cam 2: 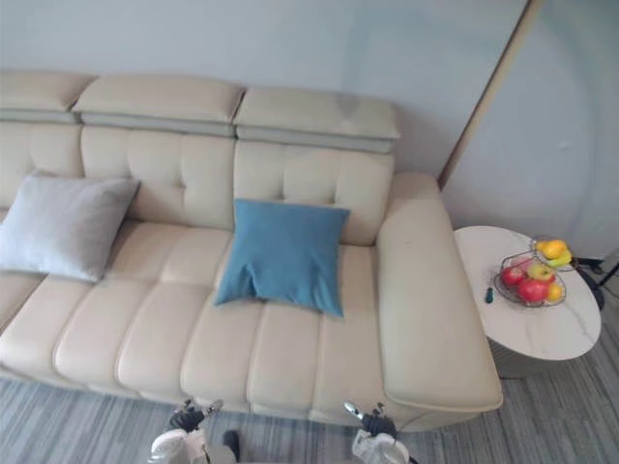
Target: Pick up cushions and gather them together orderly.
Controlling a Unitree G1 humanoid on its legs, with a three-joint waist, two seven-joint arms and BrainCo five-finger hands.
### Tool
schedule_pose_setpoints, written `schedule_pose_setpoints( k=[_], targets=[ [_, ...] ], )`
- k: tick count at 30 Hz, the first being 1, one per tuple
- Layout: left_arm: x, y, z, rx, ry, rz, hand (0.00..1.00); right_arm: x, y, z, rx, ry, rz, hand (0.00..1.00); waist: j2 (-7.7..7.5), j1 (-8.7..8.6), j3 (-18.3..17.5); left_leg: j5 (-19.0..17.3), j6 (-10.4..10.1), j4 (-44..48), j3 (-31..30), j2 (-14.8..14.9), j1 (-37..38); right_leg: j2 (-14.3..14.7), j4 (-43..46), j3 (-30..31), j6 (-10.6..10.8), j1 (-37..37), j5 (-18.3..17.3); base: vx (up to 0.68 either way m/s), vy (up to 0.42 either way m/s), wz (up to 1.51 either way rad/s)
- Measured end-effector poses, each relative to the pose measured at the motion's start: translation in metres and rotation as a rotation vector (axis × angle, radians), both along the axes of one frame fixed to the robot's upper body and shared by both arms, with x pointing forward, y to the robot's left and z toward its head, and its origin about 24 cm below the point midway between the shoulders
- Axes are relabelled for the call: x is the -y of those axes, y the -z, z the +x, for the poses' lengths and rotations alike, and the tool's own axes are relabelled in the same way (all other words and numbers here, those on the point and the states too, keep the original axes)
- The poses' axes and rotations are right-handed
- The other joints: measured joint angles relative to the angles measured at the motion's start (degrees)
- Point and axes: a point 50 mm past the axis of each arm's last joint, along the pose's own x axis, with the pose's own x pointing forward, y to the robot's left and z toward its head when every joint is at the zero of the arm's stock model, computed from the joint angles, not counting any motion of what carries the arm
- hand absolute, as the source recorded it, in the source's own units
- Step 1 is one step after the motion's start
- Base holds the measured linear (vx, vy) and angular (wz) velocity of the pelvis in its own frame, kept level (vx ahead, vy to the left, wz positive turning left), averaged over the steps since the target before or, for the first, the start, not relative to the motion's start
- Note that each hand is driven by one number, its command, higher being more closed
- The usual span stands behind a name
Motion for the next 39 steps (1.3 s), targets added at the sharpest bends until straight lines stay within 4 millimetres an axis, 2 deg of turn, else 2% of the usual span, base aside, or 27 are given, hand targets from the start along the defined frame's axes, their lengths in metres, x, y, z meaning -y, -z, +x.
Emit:
schedule_pose_setpoints(
  k=[2,3,4,5,7,8,10,11,12,13,14,15,16,17,19,22,28,35,39],
  targets=[
    [0.007,-0.001,0.004,0.006,0.025,-0.006,0.00,0.007,-0.001,-0.001,-0.003,0.008,-0.024,0.00,1.02,-0.29,0.8,2.5,-0.4,-0.2,-1.4,0.7,-1.6,0.9,0.1,-2.6,-1.9,-0.1,-2.3,-0.30,-0.229,0.39],
    [0.008,0.000,0.003,-0.001,0.030,-0.006,0.00,0.007,0.000,-0.003,-0.012,0.014,-0.027,0.00,1.29,-0.80,1.5,5.7,-1.1,-2.1,-1.5,1.0,-1.4,1.2,0.4,-5.0,-3.9,-0.1,-3.7,-0.37,-0.211,0.54],
    [0.006,-0.001,0.005,0.004,0.005,-0.007,0.00,0.009,0.003,-0.012,-0.036,0.028,-0.034,0.00,0.87,-1.25,1.8,6.9,-1.0,-2.3,-1.3,0.8,-1.4,0.1,-0.1,-8.4,-5.4,-0.1,-4.1,-0.36,-0.175,0.47],
    [0.005,-0.002,0.006,0.010,-0.007,-0.006,0.00,0.010,0.003,-0.013,-0.043,0.033,-0.035,0.00,0.55,-1.24,2.0,5.6,-1.1,-1.0,-1.0,0.7,-1.5,-0.4,-0.2,-9.7,-6.3,-0.1,-4.2,-0.35,-0.138,0.16],
    [0.003,-0.003,0.009,0.016,-0.030,0.002,0.00,0.011,0.005,-0.018,-0.063,0.052,-0.037,0.00,-0.44,-1.13,2.5,-5.3,0.2,12.2,-1.4,-1.3,-2.4,-2.3,-2.9,-12.2,-7.4,-0.3,-2.5,-0.25,-0.069,-0.06],
    [0.003,-0.004,0.010,0.017,-0.029,0.002,0.00,0.011,0.006,-0.020,-0.070,0.052,-0.036,0.00,-0.60,-1.14,2.6,-6.6,0.3,14.0,-1.4,-1.5,-2.3,-2.4,-3.4,-12.2,-7.4,-0.3,-1.9,-0.23,0.027,0.05],
    [0.003,-0.003,0.010,0.015,-0.032,0.000,0.00,0.007,0.013,-0.031,-0.130,0.046,-0.011,0.00,-1.46,-1.32,2.6,-14.0,0.7,22.2,-1.5,-1.9,0.1,-2.9,-6.3,-12.4,-6.7,-0.2,1.0,-0.24,0.104,0.10],
    [0.003,-0.003,0.009,0.011,-0.035,-0.002,0.00,0.006,0.014,-0.033,-0.137,0.044,-0.007,0.00,-1.45,-1.39,2.6,-15.3,0.6,23.2,-1.5,-1.9,0.8,-3.0,-6.7,-12.4,-6.4,-0.1,1.5,-0.13,0.178,0.03],
    [0.002,-0.001,0.005,-0.007,-0.051,-0.008,0.00,0.006,0.014,-0.033,-0.143,0.041,-0.001,0.00,-1.40,-1.72,2.3,-18.5,0.1,23.7,-1.5,-1.8,3.0,-3.0,-7.7,-12.1,-5.5,-0.1,2.6,-0.08,0.235,0.02],
    [0.004,0.003,-0.001,-0.037,-0.060,-0.022,0.00,0.006,0.014,-0.034,-0.143,0.043,0.005,0.00,-0.52,-2.11,1.7,-20.6,-0.8,18.5,-0.9,-2.0,5.8,-2.7,-8.8,-11.7,-4.3,-0.2,3.9,-0.07,0.255,0.01],
    [0.003,0.004,-0.003,-0.044,-0.061,-0.022,0.00,0.007,0.015,-0.035,-0.146,0.048,0.008,0.00,-0.66,-2.15,1.5,-21.1,-0.9,16.6,-0.4,-2.3,6.5,-2.6,-9.2,-11.2,-3.9,-0.2,4.3,-0.05,0.207,0.08],
    [0.000,0.005,-0.007,-0.058,-0.063,-0.015,0.00,0.005,0.016,-0.037,-0.154,0.058,0.020,0.00,-1.45,-2.62,0.9,-21.2,-1.0,11.4,0.4,-3.3,8.2,-2.6,-11.0,-10.6,-3.2,-0.2,5.1,-0.06,0.213,0.03],
    [-0.006,0.005,-0.007,-0.057,-0.064,0.001,0.00,-0.004,0.018,-0.040,-0.164,0.064,0.052,0.00,-2.66,-2.85,-0.1,-19.4,-0.2,8.1,1.3,-4.6,8.9,-3.0,-13.8,-9.2,-3.6,0.0,6.8,-0.05,0.191,-0.07],
    [-0.009,0.005,-0.009,-0.061,-0.067,0.008,0.00,-0.009,0.019,-0.040,-0.167,0.070,0.066,0.00,-3.08,-2.75,-0.4,-18.8,0.2,7.3,1.8,-5.2,9.7,-3.1,-15.8,-8.5,-3.1,1.0,8.1,-0.06,0.212,-0.19],
    [-0.010,0.008,-0.016,-0.082,-0.063,0.005,0.00,-0.008,0.019,-0.044,-0.175,0.077,0.061,0.00,-2.84,-3.18,-0.8,-18.4,0.9,5.6,2.1,-6.7,11.9,-3.8,-19.4,-7.4,-2.1,3.7,10.4,-0.10,0.153,-0.15],
    [-0.010,0.011,-0.024,-0.105,-0.058,0.000,0.00,-0.001,0.020,-0.050,-0.184,0.112,0.055,0.00,-1.74,-3.46,-2.4,-16.7,1.3,0.6,2.8,-8.6,14.1,-4.6,-21.4,-6.0,-1.9,4.1,11.5,-0.08,0.079,-0.03],
    [-0.010,0.014,-0.033,-0.138,-0.035,-0.007,0.00,0.009,0.020,-0.054,-0.186,0.164,0.052,0.00,-0.52,-3.48,-3.3,-13.5,1.0,-4.0,3.0,-8.7,16.7,-3.6,-23.4,-5.8,-1.5,4.7,12.7,0.03,-0.020,-0.02],
    [-0.013,0.016,-0.036,-0.149,-0.031,-0.010,0.00,0.011,0.021,-0.059,-0.199,0.171,0.058,0.00,-0.38,-3.50,-3.3,-13.1,0.5,-6.4,3.1,-7.8,19.5,-2.2,-25.1,-5.8,-2.1,7.1,13.2,0.07,-0.038,-0.04],
    [-0.014,0.017,-0.039,-0.165,-0.026,-0.017,0.00,0.012,0.023,-0.063,-0.216,0.172,0.064,0.00,-0.89,-3.65,-2.9,-13.0,0.5,-7.4,3.2,-7.9,21.0,-2.1,-26.0,-5.5,-2.2,8.5,13.2,0.04,0.005,-0.01]
  ],
)
